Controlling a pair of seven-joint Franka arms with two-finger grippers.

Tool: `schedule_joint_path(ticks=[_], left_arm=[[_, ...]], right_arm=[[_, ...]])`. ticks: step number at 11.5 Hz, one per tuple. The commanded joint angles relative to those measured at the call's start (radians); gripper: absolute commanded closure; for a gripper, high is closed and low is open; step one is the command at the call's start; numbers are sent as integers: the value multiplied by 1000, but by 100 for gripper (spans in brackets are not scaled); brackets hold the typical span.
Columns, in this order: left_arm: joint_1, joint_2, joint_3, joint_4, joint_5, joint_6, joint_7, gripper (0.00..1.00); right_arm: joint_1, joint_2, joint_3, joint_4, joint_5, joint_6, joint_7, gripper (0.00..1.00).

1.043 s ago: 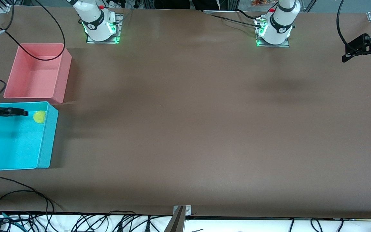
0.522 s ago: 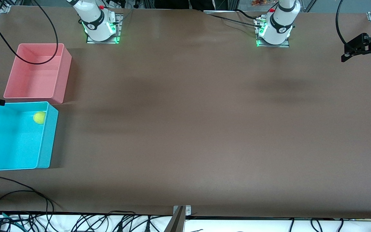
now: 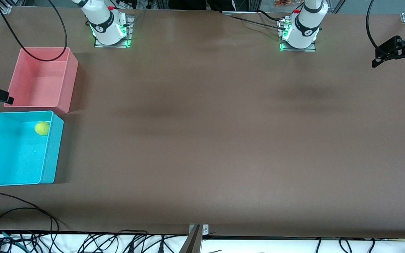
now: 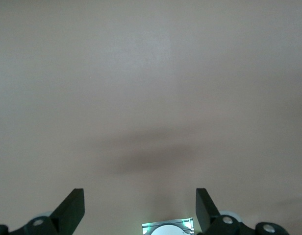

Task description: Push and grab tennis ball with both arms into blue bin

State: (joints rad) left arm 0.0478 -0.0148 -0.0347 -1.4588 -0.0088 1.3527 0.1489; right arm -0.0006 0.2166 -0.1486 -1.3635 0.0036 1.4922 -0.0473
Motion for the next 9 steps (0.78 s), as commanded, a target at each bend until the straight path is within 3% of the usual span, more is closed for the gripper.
schedule_joint_path(ticks=[1, 6, 9], left_arm=[[1, 16, -1, 38, -16, -26, -5, 0], [-3, 16, -2, 40, -16, -26, -8, 0], [-5, 16, -4, 40, -25, -26, -9, 0]], right_arm=[[24, -167, -16, -215, -11, 106, 3, 0], [53, -203, -23, -236, -24, 73, 6, 0], [14, -209, 46, -236, -24, 50, 90, 0]])
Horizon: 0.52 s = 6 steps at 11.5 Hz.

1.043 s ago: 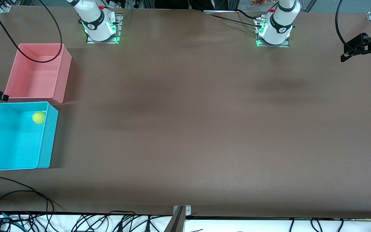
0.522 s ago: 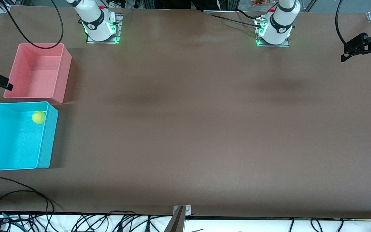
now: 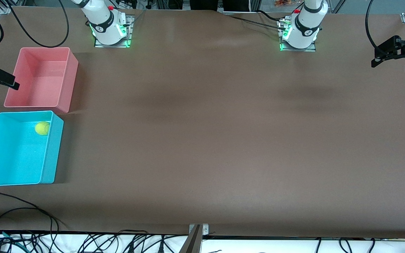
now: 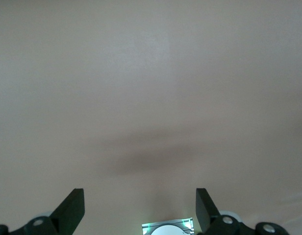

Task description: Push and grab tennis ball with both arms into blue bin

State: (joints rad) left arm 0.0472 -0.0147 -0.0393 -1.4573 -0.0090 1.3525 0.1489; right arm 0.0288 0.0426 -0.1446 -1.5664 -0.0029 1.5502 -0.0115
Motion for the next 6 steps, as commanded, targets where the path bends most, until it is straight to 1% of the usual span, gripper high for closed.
schedule_joint_path(ticks=[1, 3, 6], left_arm=[[-6, 16, 1, 40, -28, -26, -11, 0], [-6, 16, 1, 38, -28, -26, -11, 0], [-6, 16, 1, 38, -28, -26, -9, 0]], right_arm=[[-14, -49, 42, -40, -17, -7, 53, 0], [-3, -79, 42, -67, -17, 8, 59, 0], [0, -82, 45, -72, -17, 1, 61, 0]])
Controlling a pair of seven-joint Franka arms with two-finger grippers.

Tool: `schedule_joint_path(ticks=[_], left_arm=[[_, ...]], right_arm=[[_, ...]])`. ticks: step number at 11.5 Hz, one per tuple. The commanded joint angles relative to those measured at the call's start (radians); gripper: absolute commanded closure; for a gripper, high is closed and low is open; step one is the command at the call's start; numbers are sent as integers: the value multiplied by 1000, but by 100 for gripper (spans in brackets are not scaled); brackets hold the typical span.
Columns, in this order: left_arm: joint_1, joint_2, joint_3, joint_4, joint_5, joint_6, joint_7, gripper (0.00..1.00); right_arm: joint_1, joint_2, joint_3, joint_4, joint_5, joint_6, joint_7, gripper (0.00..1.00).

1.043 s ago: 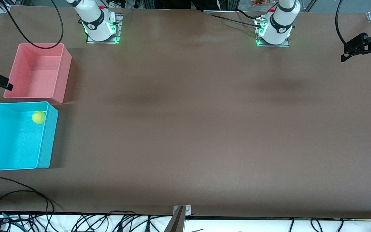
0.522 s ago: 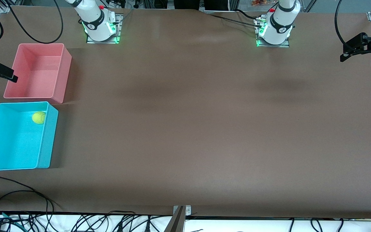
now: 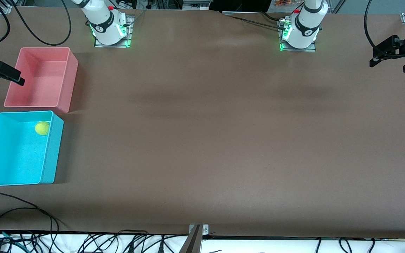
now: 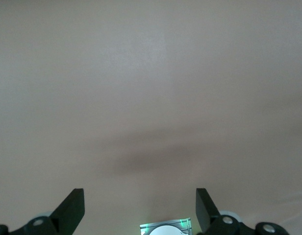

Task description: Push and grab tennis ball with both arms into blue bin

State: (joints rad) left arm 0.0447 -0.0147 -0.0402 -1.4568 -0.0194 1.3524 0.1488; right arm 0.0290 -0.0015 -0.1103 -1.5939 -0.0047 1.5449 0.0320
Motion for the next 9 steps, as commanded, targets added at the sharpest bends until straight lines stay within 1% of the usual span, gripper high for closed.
schedule_joint_path(ticks=[1, 9], left_arm=[[-3, 16, 2, 38, -17, -26, -11, 0], [-2, 16, 2, 35, -19, -26, -11, 0]], right_arm=[[0, -40, 11, -44, -15, 8, 17, 0], [-3, -52, 12, -43, -11, 1, 17, 0]])
